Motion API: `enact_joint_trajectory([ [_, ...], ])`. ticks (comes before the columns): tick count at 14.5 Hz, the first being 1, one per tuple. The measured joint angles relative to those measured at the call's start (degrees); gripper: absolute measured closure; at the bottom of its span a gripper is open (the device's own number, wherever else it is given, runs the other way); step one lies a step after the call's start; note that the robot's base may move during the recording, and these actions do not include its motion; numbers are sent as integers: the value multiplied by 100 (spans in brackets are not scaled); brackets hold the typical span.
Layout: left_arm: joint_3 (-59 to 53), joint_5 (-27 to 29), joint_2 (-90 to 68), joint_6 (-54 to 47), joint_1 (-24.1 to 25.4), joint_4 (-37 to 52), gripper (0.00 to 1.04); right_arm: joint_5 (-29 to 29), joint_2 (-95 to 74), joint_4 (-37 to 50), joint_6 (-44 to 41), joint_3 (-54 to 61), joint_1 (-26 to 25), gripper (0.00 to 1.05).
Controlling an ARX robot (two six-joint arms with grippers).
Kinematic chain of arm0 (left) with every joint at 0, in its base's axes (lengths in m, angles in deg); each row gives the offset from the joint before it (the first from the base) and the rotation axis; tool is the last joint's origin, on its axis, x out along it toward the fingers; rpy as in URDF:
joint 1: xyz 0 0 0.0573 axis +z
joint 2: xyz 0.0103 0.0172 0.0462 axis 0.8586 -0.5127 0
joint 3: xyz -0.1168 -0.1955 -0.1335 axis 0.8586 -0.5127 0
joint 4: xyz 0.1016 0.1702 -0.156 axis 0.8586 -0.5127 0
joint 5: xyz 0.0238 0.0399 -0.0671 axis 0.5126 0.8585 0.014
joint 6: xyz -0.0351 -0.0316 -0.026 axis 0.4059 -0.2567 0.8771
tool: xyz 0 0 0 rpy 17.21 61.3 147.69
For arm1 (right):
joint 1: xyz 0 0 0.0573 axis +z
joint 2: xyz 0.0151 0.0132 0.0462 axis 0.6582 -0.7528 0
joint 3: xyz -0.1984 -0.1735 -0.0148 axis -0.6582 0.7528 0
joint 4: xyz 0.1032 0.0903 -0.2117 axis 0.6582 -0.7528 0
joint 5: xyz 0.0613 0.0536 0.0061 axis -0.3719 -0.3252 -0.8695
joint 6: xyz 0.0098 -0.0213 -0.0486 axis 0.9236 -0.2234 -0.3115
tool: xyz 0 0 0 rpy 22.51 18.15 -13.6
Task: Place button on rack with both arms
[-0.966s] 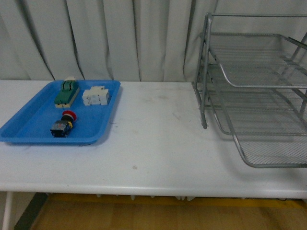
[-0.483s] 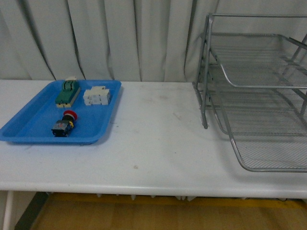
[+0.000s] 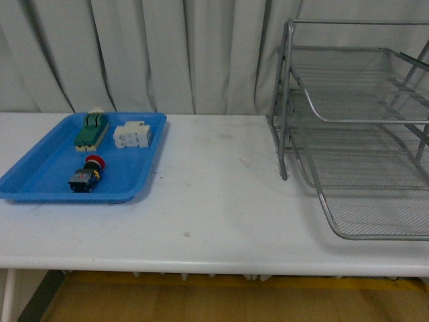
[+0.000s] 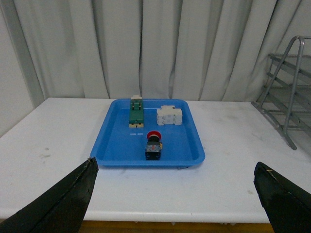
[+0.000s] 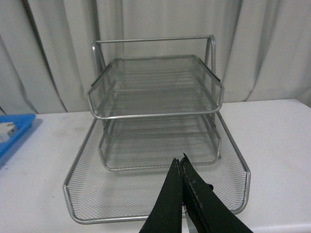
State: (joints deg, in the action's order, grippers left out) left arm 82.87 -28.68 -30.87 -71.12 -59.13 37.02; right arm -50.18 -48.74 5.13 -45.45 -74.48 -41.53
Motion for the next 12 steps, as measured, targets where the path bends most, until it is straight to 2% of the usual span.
enact_joint_trajectory([
  [2, 0, 2, 0, 0, 0, 0, 7, -55, 885, -1093, -48, -15, 7, 103],
  [4, 0, 0, 0, 0, 0, 0, 7, -55, 1513, -1589, -50, -15, 7, 103],
  [12, 0, 0, 0, 0, 0, 2, 7, -55, 2785, -2868, -50, -15, 7, 103],
])
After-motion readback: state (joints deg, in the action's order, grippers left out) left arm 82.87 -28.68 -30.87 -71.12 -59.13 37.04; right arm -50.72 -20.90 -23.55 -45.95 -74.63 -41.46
